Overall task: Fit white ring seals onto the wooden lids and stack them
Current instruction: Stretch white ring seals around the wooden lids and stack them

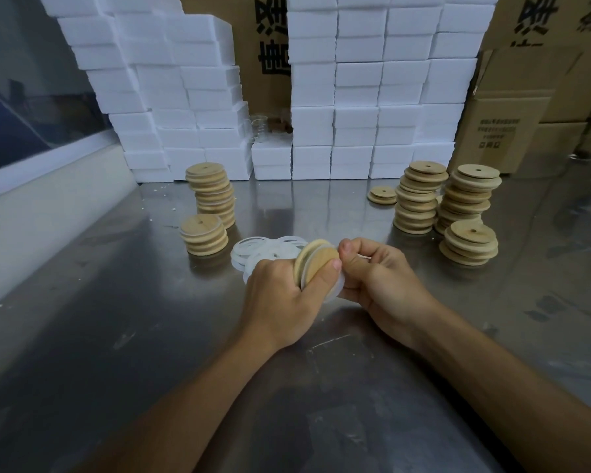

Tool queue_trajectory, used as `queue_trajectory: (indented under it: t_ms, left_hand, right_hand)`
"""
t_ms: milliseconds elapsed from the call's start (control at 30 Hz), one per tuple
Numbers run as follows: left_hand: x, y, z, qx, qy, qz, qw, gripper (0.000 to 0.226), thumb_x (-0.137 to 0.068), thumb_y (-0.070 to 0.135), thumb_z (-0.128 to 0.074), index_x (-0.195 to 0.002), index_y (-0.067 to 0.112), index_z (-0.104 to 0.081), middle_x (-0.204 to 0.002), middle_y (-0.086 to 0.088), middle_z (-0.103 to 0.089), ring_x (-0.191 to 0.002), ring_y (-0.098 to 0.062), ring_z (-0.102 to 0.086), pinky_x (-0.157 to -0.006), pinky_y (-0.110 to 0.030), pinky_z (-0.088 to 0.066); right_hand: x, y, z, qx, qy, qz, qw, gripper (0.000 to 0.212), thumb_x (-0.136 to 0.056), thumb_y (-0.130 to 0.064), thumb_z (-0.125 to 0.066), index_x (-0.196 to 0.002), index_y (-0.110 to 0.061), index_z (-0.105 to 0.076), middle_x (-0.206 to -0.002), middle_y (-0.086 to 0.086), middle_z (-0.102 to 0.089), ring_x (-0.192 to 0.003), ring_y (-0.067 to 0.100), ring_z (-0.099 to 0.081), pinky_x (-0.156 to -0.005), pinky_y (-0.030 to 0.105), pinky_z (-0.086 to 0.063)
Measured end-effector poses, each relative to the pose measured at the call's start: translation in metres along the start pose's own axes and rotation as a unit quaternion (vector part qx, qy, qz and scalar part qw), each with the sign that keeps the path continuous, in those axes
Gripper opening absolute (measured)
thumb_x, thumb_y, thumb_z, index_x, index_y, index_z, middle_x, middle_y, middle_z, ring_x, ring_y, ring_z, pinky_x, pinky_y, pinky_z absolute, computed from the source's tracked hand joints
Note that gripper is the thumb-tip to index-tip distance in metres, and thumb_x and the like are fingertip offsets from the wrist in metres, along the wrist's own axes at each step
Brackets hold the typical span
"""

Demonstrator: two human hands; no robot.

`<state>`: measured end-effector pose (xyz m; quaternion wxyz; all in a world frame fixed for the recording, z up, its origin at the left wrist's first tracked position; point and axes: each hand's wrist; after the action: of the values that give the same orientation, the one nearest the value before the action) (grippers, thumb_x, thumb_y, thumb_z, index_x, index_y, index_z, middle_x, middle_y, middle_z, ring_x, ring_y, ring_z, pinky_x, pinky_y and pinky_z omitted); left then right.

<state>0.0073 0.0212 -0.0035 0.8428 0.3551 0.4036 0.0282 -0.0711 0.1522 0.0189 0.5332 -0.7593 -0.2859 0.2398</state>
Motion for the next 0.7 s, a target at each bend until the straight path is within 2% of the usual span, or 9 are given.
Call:
queue_trajectory:
  t_ms: [133, 233, 300, 400, 467, 567, 633, 700]
  left_hand:
    - [-0.0006, -0.0011, 0.0006, 0.0, 0.003, 0.0, 1.0, 0.052, -0.089, 0.053, -0.051, -0.074, 0.008, -0.07, -0.066, -0.004, -0.067, -0.065, -0.018, -0.064, -0.068, -0.044, -0.051]
    - [-0.0017, -0.0019, 0.0014, -0.009, 0.008, -0.006, 1.0, 0.053, -0.089, 0.053, -0.051, -0.076, 0.006, -0.071, -0.068, -0.005, -0.068, -0.066, -0.02, -0.064, -0.069, -0.044, -0.051]
    - [-0.0015, -0.0019, 0.0014, -0.014, 0.009, -0.005, 1.0, 0.053, -0.088, 0.054, -0.051, -0.076, 0.007, -0.071, -0.067, -0.004, -0.068, -0.066, -0.019, -0.064, -0.068, -0.044, -0.051]
    - [-0.0011, -0.0019, 0.0008, 0.011, -0.013, 0.027, 0.999, 0.052, -0.085, 0.056, -0.053, -0.077, 0.008, -0.071, -0.068, -0.004, -0.068, -0.066, -0.017, -0.064, -0.067, -0.044, -0.052]
    - [-0.0028, -0.0032, 0.0011, 0.058, -0.057, 0.07, 0.994, 0.048, -0.081, 0.056, -0.056, -0.081, 0.01, -0.071, -0.072, -0.006, -0.069, -0.07, -0.019, -0.066, -0.069, -0.046, -0.053]
    - [-0.0038, -0.0061, 0.002, 0.083, -0.116, 0.112, 0.983, 0.046, -0.074, 0.055, -0.06, -0.079, 0.01, -0.069, -0.073, -0.012, -0.069, -0.072, -0.026, -0.066, -0.068, -0.051, -0.053]
    - [-0.0024, -0.007, 0.001, 0.07, -0.137, 0.119, 0.981, 0.049, -0.073, 0.057, -0.06, -0.076, 0.009, -0.067, -0.07, -0.014, -0.067, -0.068, -0.03, -0.065, -0.063, -0.053, -0.051]
    - [-0.0012, -0.0064, 0.0002, 0.051, -0.134, 0.11, 0.983, 0.05, -0.073, 0.059, -0.059, -0.07, 0.009, -0.065, -0.064, -0.013, -0.064, -0.061, -0.029, -0.063, -0.058, -0.051, -0.05]
  right_hand:
    - [0.0019, -0.0021, -0.0002, -0.014, -0.022, -0.01, 1.0, 0.051, -0.085, -0.032, -0.064, -0.106, 0.014, -0.061, -0.103, 0.028, -0.07, -0.091, 0.032, -0.071, -0.075, 0.034, -0.059]
    - [0.0034, -0.0014, 0.0002, -0.014, -0.033, -0.014, 0.999, 0.052, -0.087, -0.032, -0.063, -0.11, 0.014, -0.061, -0.108, 0.029, -0.069, -0.097, 0.034, -0.07, -0.081, 0.036, -0.059]
    - [0.0041, 0.0002, -0.001, -0.012, -0.024, -0.009, 1.0, 0.045, -0.086, -0.03, -0.063, -0.104, 0.011, -0.063, -0.103, 0.027, -0.071, -0.094, 0.032, -0.071, -0.08, 0.035, -0.059]
    - [0.003, 0.0044, -0.0012, 0.026, 0.022, 0.047, 0.998, 0.02, -0.086, -0.019, -0.064, -0.087, 0.001, -0.064, -0.08, 0.016, -0.072, -0.076, 0.023, -0.071, -0.067, 0.028, -0.058]
    - [0.0023, 0.0056, 0.0001, 0.132, 0.046, 0.132, 0.981, 0.008, -0.089, -0.009, -0.064, -0.083, -0.003, -0.064, -0.07, 0.007, -0.071, -0.067, 0.014, -0.068, -0.063, 0.025, -0.056]
    - [0.0025, 0.0058, 0.0023, 0.286, 0.043, 0.233, 0.928, 0.008, -0.09, -0.006, -0.067, -0.082, -0.008, -0.064, -0.072, 0.0, -0.07, -0.067, 0.008, -0.065, -0.062, 0.025, -0.053]
    - [0.0037, 0.0053, 0.0026, 0.337, 0.046, 0.27, 0.901, 0.008, -0.09, -0.008, -0.067, -0.083, -0.01, -0.065, -0.076, -0.002, -0.071, -0.071, 0.008, -0.066, -0.066, 0.026, -0.053]
    - [0.0046, 0.0045, 0.0025, 0.352, 0.043, 0.286, 0.89, 0.006, -0.091, -0.011, -0.067, -0.085, -0.011, -0.065, -0.078, -0.003, -0.07, -0.073, 0.008, -0.066, -0.067, 0.022, -0.052]
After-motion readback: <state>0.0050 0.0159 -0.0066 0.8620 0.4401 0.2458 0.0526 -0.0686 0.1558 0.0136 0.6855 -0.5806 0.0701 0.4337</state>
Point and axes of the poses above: each hand's wrist, its own x-axis away from the middle knuckle, its own z-axis out of the back of the hand, y = z × x
